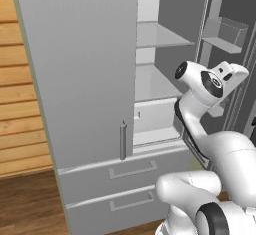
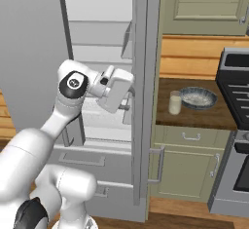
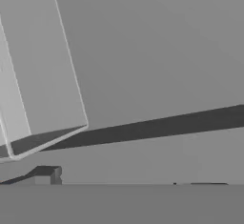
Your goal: Grab a lemon wedge from the fridge and one ice cube from the ice bowl, and put them in the glass of lemonade.
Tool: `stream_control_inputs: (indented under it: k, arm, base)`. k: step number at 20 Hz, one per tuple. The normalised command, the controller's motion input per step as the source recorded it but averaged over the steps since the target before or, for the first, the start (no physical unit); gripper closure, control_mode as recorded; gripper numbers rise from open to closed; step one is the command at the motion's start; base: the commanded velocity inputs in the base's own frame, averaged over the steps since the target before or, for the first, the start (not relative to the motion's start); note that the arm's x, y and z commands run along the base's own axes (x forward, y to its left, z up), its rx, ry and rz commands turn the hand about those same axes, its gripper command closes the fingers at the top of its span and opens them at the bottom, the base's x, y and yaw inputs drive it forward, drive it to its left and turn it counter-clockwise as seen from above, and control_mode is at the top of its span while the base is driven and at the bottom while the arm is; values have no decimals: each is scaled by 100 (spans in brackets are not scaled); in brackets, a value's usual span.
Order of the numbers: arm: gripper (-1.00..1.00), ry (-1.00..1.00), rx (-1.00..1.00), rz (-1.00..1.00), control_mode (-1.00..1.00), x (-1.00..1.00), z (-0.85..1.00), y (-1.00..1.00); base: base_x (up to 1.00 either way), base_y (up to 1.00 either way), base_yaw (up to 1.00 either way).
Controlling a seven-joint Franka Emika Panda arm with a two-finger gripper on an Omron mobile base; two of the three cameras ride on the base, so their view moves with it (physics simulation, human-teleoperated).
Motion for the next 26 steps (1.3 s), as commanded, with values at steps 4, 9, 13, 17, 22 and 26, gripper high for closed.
stream_control_inputs:
  k: [4,9,13,17,22,26]
  arm:
    - [-100,-1,0,-5,-100,0,0,-69]
    - [-100,-15,0,0,-100,-32,4,-7]
    - [-100,-21,0,0,-100,-33,20,27]
    - [-100,-24,7,0,-100,-36,10,33]
    - [-100,-33,43,4,-100,-2,-18,64]
    - [-100,-14,11,9,-100,-22,14,84]
  base:
    - [0,0,0]
    - [0,0,0]
    - [0,0,0]
    - [0,0,0]
    - [0,0,0]
    - [0,0,0]
